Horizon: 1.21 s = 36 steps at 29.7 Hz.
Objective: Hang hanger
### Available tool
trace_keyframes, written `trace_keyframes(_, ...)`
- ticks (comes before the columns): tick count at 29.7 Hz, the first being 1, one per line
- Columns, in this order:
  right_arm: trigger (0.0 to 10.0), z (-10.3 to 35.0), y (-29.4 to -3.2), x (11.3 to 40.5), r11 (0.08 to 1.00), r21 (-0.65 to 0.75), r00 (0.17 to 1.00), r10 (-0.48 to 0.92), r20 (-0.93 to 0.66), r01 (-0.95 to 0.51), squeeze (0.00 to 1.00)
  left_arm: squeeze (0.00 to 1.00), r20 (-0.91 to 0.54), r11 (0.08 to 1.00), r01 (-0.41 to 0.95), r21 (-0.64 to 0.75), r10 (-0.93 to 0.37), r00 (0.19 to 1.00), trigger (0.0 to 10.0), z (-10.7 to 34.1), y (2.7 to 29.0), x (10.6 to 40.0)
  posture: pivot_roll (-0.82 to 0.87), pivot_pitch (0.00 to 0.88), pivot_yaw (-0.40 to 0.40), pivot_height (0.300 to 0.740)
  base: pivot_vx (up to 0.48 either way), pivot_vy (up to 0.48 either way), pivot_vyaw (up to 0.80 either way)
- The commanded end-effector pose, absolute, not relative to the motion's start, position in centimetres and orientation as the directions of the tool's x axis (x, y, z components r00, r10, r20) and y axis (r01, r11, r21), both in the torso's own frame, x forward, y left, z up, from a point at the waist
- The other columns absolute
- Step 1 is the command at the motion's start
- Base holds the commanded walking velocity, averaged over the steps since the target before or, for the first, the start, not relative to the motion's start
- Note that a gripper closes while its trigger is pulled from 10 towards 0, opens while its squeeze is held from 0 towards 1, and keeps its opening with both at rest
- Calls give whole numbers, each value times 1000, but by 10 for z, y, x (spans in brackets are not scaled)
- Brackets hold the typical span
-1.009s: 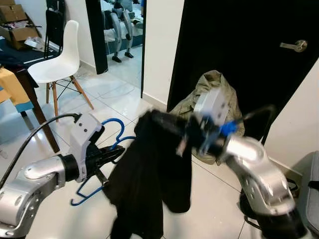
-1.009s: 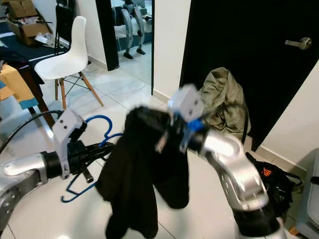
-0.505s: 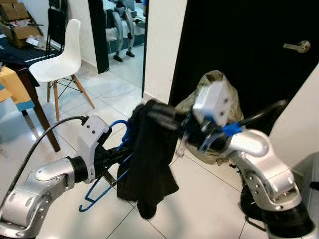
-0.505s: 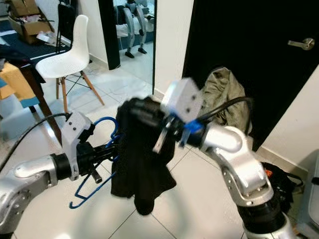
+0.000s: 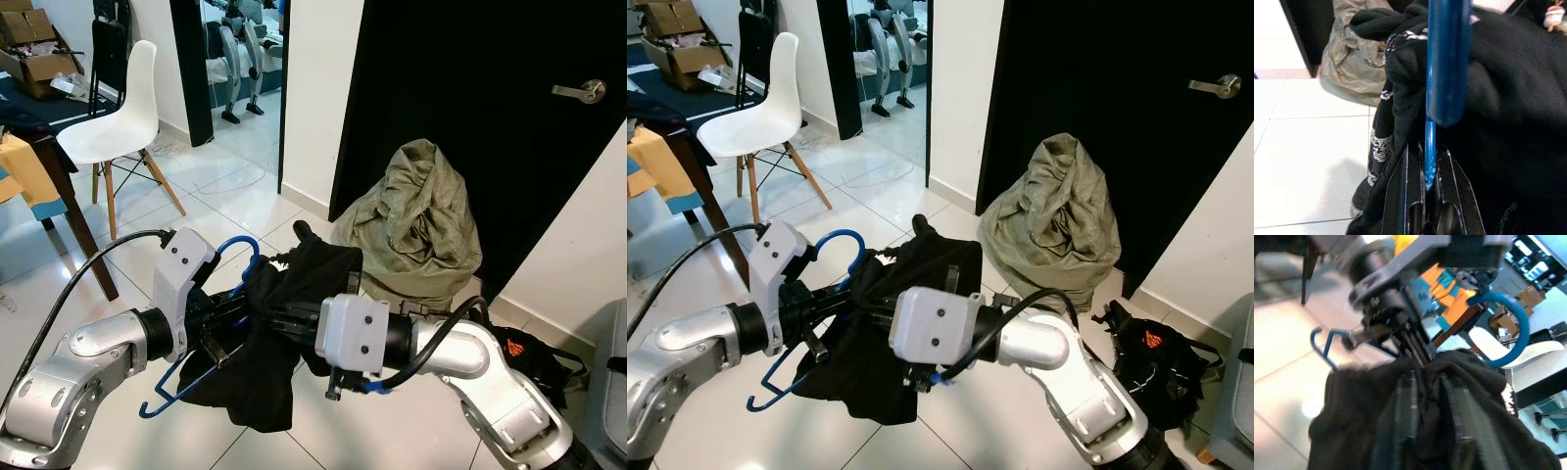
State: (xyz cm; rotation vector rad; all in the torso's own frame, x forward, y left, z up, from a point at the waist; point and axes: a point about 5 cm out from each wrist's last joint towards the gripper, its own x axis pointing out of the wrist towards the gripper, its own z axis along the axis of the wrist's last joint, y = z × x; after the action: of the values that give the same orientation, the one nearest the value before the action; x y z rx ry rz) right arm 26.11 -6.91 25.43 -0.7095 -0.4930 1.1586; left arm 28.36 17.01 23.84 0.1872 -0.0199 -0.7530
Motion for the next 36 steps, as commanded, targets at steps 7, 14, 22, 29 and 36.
trace_keyframes(7, 10000, 274, -91, 266, 299, -538, 316, 946, 63, -788, 0, 0, -35, 716, 675, 178, -681, 732, 10000, 239, 170, 282, -16, 200, -52, 740, 0, 0, 0)
trace_keyframes(14, 10000, 284, -116, 273, 299, -571, 343, 939, 33, -765, 0, 0, -50, 698, 692, 185, -696, 716, 10000, 239, 171, 279, -23, 205, -53, 740, 0, 0, 0)
trace_keyframes(22, 10000, 282, -128, 288, 323, -683, 442, 897, 0, -655, 0, 0, -101, 516, 812, 273, -824, 558, 10000, 257, 166, 255, -12, 207, -62, 740, 0, 0, 0)
trace_keyframes(29, 10000, 279, -114, 289, 308, -685, 419, 908, 6, -660, 0, 0, -80, 431, 779, 455, -852, 518, 10000, 283, 157, 259, -7, 204, -68, 740, 0, 0, 0)
trace_keyframes(36, 10000, 275, -114, 287, 270, -682, 391, 920, -27, -680, 0, 0, -56, 412, 761, 501, -862, 504, 10000, 295, 157, 267, -16, 203, -75, 740, 0, 0, 0)
